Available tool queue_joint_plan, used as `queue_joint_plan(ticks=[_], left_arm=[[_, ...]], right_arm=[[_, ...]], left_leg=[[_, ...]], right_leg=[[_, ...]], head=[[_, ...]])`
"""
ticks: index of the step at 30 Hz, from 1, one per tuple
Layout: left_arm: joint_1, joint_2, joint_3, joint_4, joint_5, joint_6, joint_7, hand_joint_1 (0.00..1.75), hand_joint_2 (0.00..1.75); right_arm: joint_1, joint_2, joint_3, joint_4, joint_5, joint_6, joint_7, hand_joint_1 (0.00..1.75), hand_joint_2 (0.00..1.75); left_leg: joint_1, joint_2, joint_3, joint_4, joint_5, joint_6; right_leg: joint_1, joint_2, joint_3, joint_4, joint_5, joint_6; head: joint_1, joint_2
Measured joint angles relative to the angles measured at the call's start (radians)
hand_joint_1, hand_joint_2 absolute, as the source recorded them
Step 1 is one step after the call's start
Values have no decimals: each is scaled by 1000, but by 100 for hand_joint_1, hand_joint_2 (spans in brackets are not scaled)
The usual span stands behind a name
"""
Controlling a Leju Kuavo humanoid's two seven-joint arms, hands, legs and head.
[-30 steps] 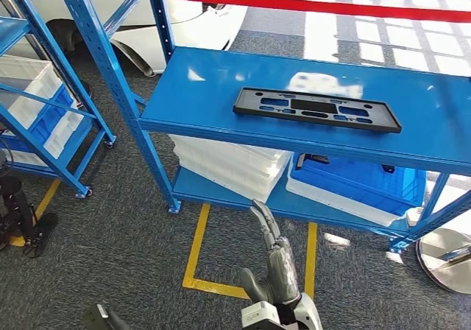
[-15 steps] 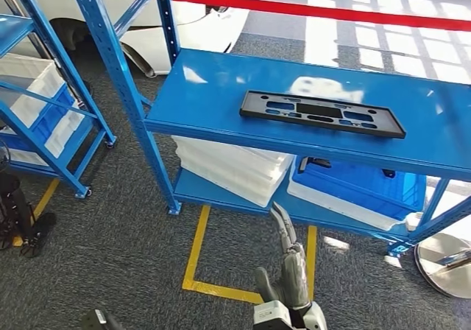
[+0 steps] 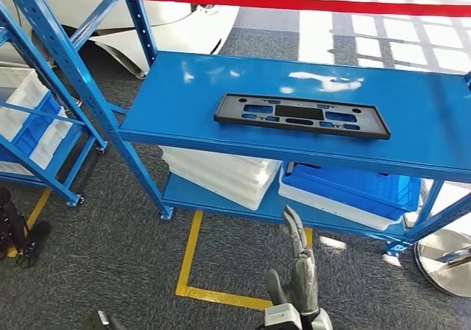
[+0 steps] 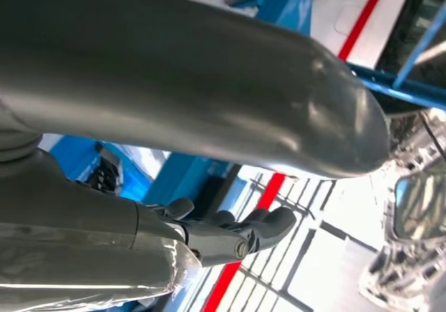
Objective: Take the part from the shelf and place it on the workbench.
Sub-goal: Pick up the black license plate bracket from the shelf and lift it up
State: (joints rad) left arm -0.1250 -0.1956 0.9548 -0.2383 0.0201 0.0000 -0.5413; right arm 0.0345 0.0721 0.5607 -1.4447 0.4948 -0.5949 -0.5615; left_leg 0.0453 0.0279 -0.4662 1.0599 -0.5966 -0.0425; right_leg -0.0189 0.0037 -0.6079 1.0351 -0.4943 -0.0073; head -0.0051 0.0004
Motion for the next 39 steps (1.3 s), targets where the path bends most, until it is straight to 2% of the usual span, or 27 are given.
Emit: queue_joint_plan(ticks=[3, 4, 5, 6, 8, 9, 10, 13, 15, 16, 18, 19, 20, 21, 23, 25, 28, 30, 31, 33, 34, 35, 36, 38, 39], left_arm=[[4, 0, 0, 0, -2, 5, 6, 0, 0], [8, 0, 0, 0, -1, 8, 8, 0, 0], [10, 0, 0, 0, 0, 10, 9, 0, 0], [11, 0, 0, 0, 1, 11, 9, 0, 0], [13, 0, 0, 0, 2, 11, 10, 0, 0], [12, 1, 0, 1, 0, 11, 10, 0, 0], [12, 1, 0, 2, -2, 11, 10, 0, 0], [10, 1, 0, 2, -1, 12, 11, 0, 0], [9, 1, 0, 2, 3, 12, 10, 0, 0], [9, 1, 0, 3, 4, 12, 10, 0, 0], [8, 0, 0, 4, 4, 14, 11, 0, 0], [9, 0, 0, 5, 4, 16, 11, 0, 0], [10, 0, 0, 5, 4, 18, 11, 0, 0], [11, 0, 0, 5, 4, 19, 11, 0, 0], [12, -1, 0, 5, 5, 22, 11, 0, 0], [10, -1, 0, 6, 5, 23, 12, 0, 0], [7, -2, 0, 7, 8, 23, 14, 0, 0], [5, -3, 0, 7, 10, 24, 14, 0, 0], [4, -3, 0, 7, 10, 24, 14, 0, 0], [4, -2, 0, 7, 10, 24, 14, 0, 0], [5, -2, 0, 7, 10, 24, 14, 0, 0], [6, -2, 0, 7, 10, 24, 14, 0, 0], [7, -2, 0, 7, 10, 25, 14, 0, 0], [8, -1, 0, 7, 12, 25, 14, 0, 0], [8, -1, 0, 7, 12, 25, 15, 0, 0]], right_arm=[[0, 0, 0, -4, 2, 0, 0, 0, 0], [0, 0, 0, -4, 3, 0, 0, 0, 0], [1, 0, 0, -4, 3, 0, 0, 0, 0], [1, 0, 0, -5, 4, 0, 0, 0, 0], [1, 0, 0, -6, 4, 0, 0, 0, 0], [2, 0, 0, -7, 4, 0, 0, 0, 0], [3, 0, -1, -8, 4, 0, 0, 0, 0], [4, -1, -3, -12, 5, 0, 0, 0, 0], [4, -1, -4, -15, 5, -1, 0, 0, 0], [4, -2, -4, -17, 5, -1, 0, 0, 0], [6, -2, -6, -17, 6, -5, 1, 0, 0], [8, -2, -7, -17, 6, -7, 2, 0, 0], [9, -3, -7, -17, 7, -10, 4, 0, 0], [9, -3, -8, -17, 7, -11, 5, 0, 0], [10, -3, -8, -17, 8, -13, 9, 0, 0], [12, -4, -9, -16, 8, -15, 11, 0, 0], [16, -4, -11, -18, 9, -20, 12, 0, 0], [16, -3, -12, -19, 10, -21, 12, 0, 0], [16, -3, -12, -20, 10, -22, 12, 0, 0], [16, -3, -12, -20, 10, -22, 12, 0, 0], [16, -3, -12, -20, 10, -22, 12, 0, 0], [16, -3, -12, -20, 10, -22, 12, 0, 44], [16, -3, -12, -20, 10, -22, 12, 0, 87], [17, -3, -12, -20, 10, -22, 12, 0, 175], [17, -3, -12, -19, 10, -22, 12, 0, 175]], left_leg=[[-10, -12, -135, 197, -66, 8], [-14, -14, -171, 230, -80, 11], [-19, -16, -192, 230, -74, 17], [-24, -17, -198, 199, -45, 25], [-37, -19, -190, 92, 56, 45], [-42, -20, -185, 47, 93, 53], [-48, -21, -182, 20, 117, 58], [-49, -23, -166, -6, 117, 65], [-42, -22, -137, -25, 112, 73], [-39, -22, -123, -33, 107, 76], [-36, -21, -103, -38, 94, 78], [-35, -21, -94, -38, 86, 78], [-34, -22, -82, -38, 76, 77], [-34, -22, -68, -38, 66, 75], [-34, -23, -39, -38, 45, 69], [-34, -23, -23, -40, 29, 57], [-34, -23, -11, -39, 21, 40], [-33, -22, -21, -3, 6, 34], [-33, -23, -44, 41, -14, 30], [-31, -23, -119, 162, -63, 21], [-30, -23, -155, 208, -75, 18], [-29, -23, -178, 225, -69, 16], [-28, -23, -185, 206, -40, 15], [-25, -23, -158, 93, 55, 16], [-26, -22, -143, 39, 84, 19]], right_leg=[[7, 10, 29, -6, -21, -16], [10, 15, 41, -6, -30, -18], [14, 21, 56, -7, -41, -20], [17, 26, 73, -7, -52, -20], [22, 31, 106, -7, -77, -16], [23, 32, 117, -8, -87, -12], [23, 33, 123, -11, -95, -7], [22, 30, 133, -13, -99, 9], [23, 20, 114, 40, -103, 19], [21, 15, 84, 93, -115, 25], [16, 8, 2, 205, -157, 36], [14, 7, -32, 237, -173, 40], [12, 5, -52, 238, -171, 42], [12, 4, -57, 209, -146, 43], [12, 2, -41, 98, -46, 38], [18, 2, -31, 26, 15, 24], [21, 3, -22, 9, 24, 1], [16, 3, -2, -8, 21, -9], [14, 3, 7, -14, 20, -13], [14, 4, 15, -17, 13, -19], [14, 6, 18, -17, 9, -20], [14, 8, 23, -17, 4, -20], [14, 11, 30, -17, -2, -18], [13, 14, 49, -17, -15, -12], [13, 14, 56, -16, -20, -8]], head=[[-1, 0], [-1, 0], [-1, 0], [-1, 0], [1, 0], [2, 0], [4, 0], [4, 0], [7, 0], [8, 0], [9, 0], [10, 0], [10, 0], [10, 0], [10, 0], [8, 0], [7, 0], [7, 0], [6, 0], [6, 0], [6, 0], [6, 0], [6, 0], [6, 0], [7, 0]])
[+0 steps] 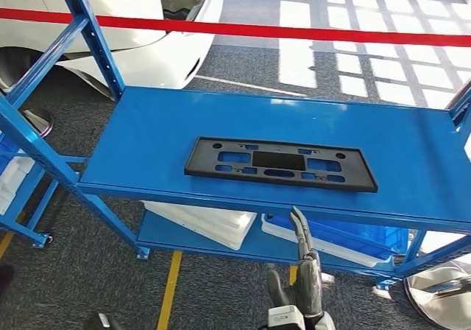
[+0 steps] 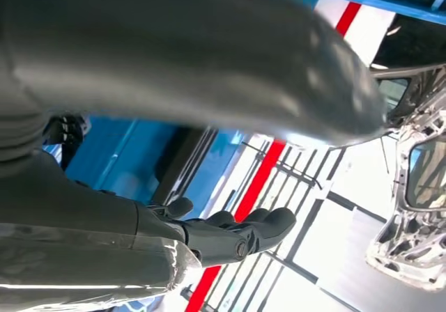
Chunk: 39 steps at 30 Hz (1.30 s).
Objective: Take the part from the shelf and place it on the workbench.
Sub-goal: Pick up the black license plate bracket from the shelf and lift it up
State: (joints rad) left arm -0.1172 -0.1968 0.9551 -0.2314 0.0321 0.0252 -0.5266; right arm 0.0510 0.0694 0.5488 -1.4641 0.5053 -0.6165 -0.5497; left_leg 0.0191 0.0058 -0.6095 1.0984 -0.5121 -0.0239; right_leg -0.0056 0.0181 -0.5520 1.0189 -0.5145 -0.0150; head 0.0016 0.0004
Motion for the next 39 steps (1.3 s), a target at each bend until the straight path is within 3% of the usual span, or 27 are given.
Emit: queue_joint_plan(ticks=[2, 6, 7, 9, 10, 11, 12, 13, 15, 16, 19, 23, 32, 39], left_arm=[[-1, 0, 0, 0, -3, 0, 1, 0, 0], [0, 0, 0, 1, 3, 0, 3, 0, 0], [-1, 0, 0, 1, 4, 0, 3, 0, 0], [-3, 0, 0, 1, 4, 0, 3, 0, 0], [-2, 0, 0, 1, 4, -1, 3, 0, 0], [-2, 0, 0, 1, 4, -1, 3, 0, 0], [-2, 0, -1, 1, 4, -2, 4, 0, 0], [-2, -1, -2, 1, 4, -2, 5, 0, 0], [-4, -1, -6, 1, 4, -4, 8, 0, 0], [-5, -2, -8, 1, 4, -5, 10, 0, 0], [-8, -4, -13, 1, 4, -5, 14, 0, 0], [-8, -4, -15, 1, 4, -4, 15, 0, 0], [-8, -4, -16, 1, 4, 6, 17, 0, 0], [-8, -4, -16, 1, 4, 51, 34, 0, 0]], right_arm=[[1, 0, -1, 1, 0, 0, 0, 0, 175], [1, -1, -4, 0, 7, -6, 0, 0, 175], [2, -1, -4, -1, 11, -8, 0, 0, 175], [3, -2, -5, -1, 24, -14, 3, 0, 175], [4, -4, -6, -1, 42, -20, 9, 0, 175], [5, -6, -7, 0, 71, -28, 19, 0, 175], [4, -8, -8, 1, 109, -38, 32, 0, 175], [3, -10, -8, 3, 153, -46, 46, 0, 175], [1, -15, -8, 5, 216, -56, 63, 0, 175], [0, -16, -8, 5, 234, -58, 69, 0, 175], [2, -20, -9, 3, 264, -63, 83, 0, 175], [6, -27, -10, -6, 294, -70, 100, 0, 175], [41, -57, -67, -82, 376, -79, 133, 0, 175], [75, -74, -142, -149, 507, -79, 155, 0, 175]], left_leg=[[-6, 0, 11, -50, 16, 15], [-5, 0, 19, -65, 14, 40], [-3, 0, 23, -68, 14, 45], [-3, 1, 28, -68, 9, 53], [-4, 1, 31, -68, 6, 55], [-5, 1, 34, -68, 3, 56], [-6, 0, 39, -68, -1, 56], [-7, -1, 46, -68, -5, 55], [-9, -3, 58, -69, -14, 51], [-9, -4, 61, -69, -17, 48], [-9, -4, 64, -72, -22, 35], [-10, -2, 71, -82, -19, 47], [-8, -2, 75, -92, -16, 31], [-13, -2, 75, -92, -16, 30]], right_leg=[[1, 0, 2, 2, -9, 12], [0, -3, -2, 21, -35, 34], [-1, -5, -17, 58, -57, 39], [-2, -9, -79, 184, -114, 46], [-3, -11, -113, 244, -132, 48], [-3, -12, -134, 277, -133, 49], [-3, -13, -138, 271, -113, 48], [-3, -13, -123, 226, -76, 46], [1, -13, -70, 95, -1, 35], [4, -12, -49, 47, 17, 28], [10, -10, -34, 10, 16, 18], [7, -7, -30, -1, 16, 23], [10, -7, -30, 1, 14, 19], [6, -8, -28, 1, 15, 20]], head=[[1, 0], [2, 0], [3, 0], [4, 0], [4, 0], [4, 0], [4, 0], [4, 0], [4, 0], [4, 0], [2, 0], [2, 0], [2, 0], [2, 0]])
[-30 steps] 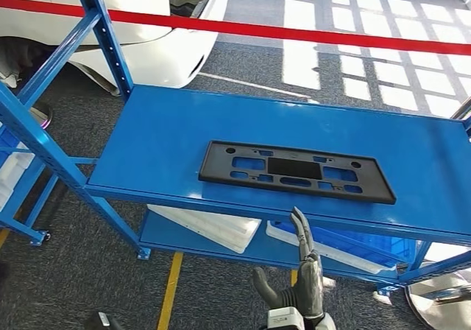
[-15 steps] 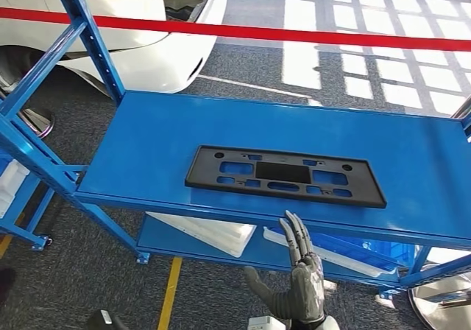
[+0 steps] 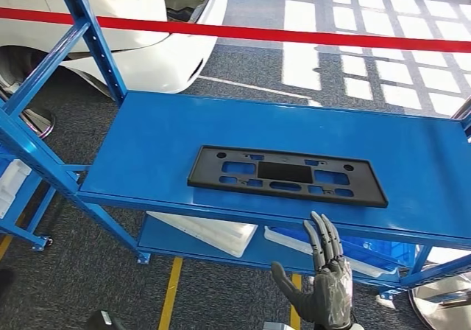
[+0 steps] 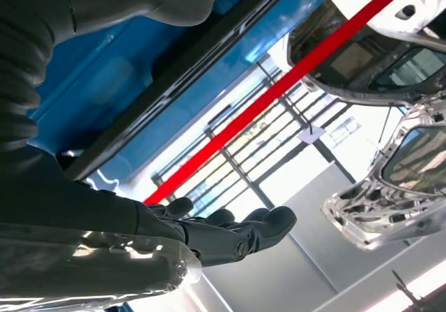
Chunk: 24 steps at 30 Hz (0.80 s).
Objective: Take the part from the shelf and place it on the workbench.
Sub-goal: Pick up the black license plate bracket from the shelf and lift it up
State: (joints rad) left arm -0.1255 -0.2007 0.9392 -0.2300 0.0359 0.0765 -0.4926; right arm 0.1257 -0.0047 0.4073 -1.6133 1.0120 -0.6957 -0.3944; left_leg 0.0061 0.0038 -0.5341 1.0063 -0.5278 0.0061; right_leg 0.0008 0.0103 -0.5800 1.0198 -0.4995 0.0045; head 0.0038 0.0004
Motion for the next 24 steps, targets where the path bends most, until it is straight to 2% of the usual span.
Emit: queue_joint_plan(ticks=[6, 16, 19, 24], left_arm=[[-2, 0, -1, 0, 0, 17, 8, 0, 0], [-5, 0, -1, 0, 0, 19, 8, 0, 0], [-5, 0, -2, 0, 0, 26, 8, 0, 0], [-4, 0, -2, 0, 0, 29, 12, 0, 0]], right_arm=[[14, -20, -64, -49, 65, 0, 24, 0, 175], [20, -33, -91, -68, 88, 0, 45, 0, 175], [20, -56, -113, -68, 123, 0, 91, 0, 175], [28, -129, -183, -68, 151, 14, 142, 0, 175]], left_leg=[[-4, 0, 0, 1, 0, 0], [-4, 0, 0, 1, 0, 0], [-4, 0, 0, 1, 0, 0], [-4, 0, 0, 1, 0, 1]], right_leg=[[-3, 0, 0, 0, 1, 1], [-3, -1, 0, -1, 1, 1], [-3, -1, 0, -1, 1, 1], [-4, -2, 1, -1, 1, 2]], head=[[0, 0], [0, 0], [0, 0], [0, 0]])
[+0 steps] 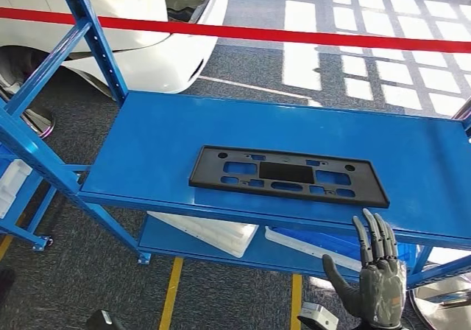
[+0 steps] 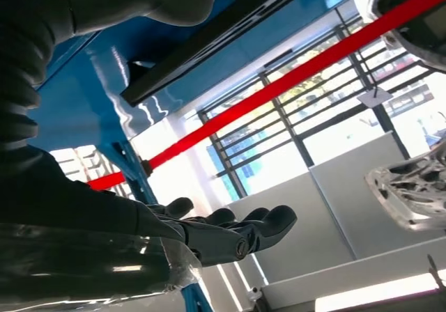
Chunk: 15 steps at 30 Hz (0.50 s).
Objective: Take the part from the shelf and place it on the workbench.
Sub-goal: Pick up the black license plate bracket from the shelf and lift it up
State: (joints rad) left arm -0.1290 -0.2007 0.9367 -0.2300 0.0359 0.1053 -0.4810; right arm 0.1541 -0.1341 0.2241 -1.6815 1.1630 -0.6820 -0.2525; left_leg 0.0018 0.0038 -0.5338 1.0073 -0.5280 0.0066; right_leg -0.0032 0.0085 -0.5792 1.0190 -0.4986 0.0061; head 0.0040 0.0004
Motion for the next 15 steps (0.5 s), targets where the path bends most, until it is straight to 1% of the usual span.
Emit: queue_joint_plan(ticks=[8, 15], left_arm=[[1, 0, -2, 0, 0, -1, 8, 0, 0], [-1, 0, -3, 0, 0, -1, 16, 0, 0]], right_arm=[[5, -129, -116, 13, 49, 90, 32, 0, 175], [-16, -214, -182, 50, 61, 126, 47, 0, 175]], left_leg=[[-1, 0, 0, 0, 0, 1], [-1, 0, 0, 0, 0, 1]], right_leg=[[-2, -1, 0, 0, 0, 1], [-2, -2, 0, 0, 0, 1]], head=[[0, 0], [0, 0]])
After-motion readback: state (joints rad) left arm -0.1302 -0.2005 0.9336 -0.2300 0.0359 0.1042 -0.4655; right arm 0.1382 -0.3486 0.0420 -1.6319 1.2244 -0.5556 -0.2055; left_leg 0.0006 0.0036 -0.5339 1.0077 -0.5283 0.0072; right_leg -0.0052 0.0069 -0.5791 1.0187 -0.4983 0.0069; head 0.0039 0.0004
